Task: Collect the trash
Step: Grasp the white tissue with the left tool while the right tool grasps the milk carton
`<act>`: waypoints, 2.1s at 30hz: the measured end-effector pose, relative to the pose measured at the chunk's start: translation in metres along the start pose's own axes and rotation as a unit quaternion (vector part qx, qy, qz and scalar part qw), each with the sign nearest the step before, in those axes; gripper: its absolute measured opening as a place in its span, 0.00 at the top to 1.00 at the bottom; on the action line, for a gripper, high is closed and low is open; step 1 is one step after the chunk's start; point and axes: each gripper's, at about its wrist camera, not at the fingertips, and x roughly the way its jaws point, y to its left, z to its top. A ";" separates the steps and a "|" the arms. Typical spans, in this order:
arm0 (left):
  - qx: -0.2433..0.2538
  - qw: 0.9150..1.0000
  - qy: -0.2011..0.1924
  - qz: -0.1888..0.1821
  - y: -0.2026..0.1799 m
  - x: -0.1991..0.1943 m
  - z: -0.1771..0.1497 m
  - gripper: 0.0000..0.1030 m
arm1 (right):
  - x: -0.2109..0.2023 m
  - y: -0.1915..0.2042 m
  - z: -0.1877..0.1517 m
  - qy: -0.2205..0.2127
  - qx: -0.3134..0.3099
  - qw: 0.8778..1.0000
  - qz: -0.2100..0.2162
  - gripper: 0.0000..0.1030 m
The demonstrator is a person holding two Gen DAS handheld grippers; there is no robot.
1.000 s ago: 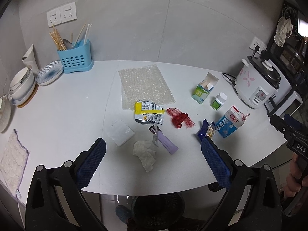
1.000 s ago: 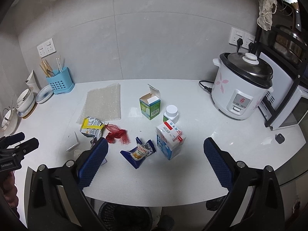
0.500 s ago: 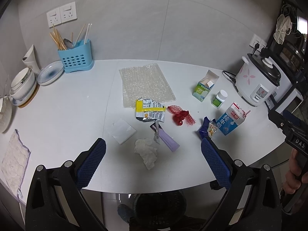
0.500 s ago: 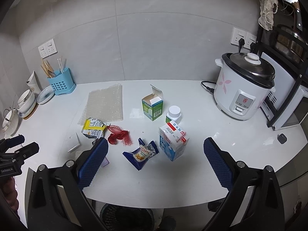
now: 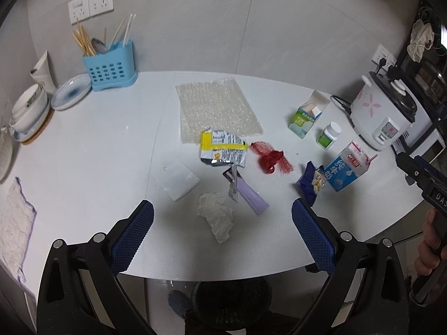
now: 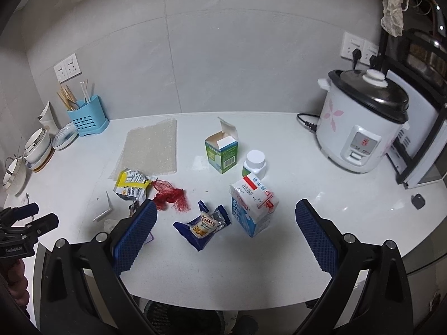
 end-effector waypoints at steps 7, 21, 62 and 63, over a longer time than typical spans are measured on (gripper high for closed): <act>-0.010 0.999 0.036 0.005 0.002 0.046 -0.017 0.06 | 0.038 -0.013 -0.015 0.024 0.005 1.000 -0.014 0.07; -0.020 0.994 0.102 0.031 0.007 0.134 -0.024 0.07 | 0.113 -0.046 -0.026 0.066 0.022 0.997 -0.022 0.11; -0.047 0.993 0.083 0.064 -0.014 0.103 -0.021 0.94 | 0.083 -0.052 -0.020 0.026 -0.049 0.998 -0.026 0.62; -0.050 0.993 0.079 0.066 -0.018 0.098 -0.022 0.94 | 0.080 -0.054 -0.019 0.025 -0.049 0.998 -0.023 0.62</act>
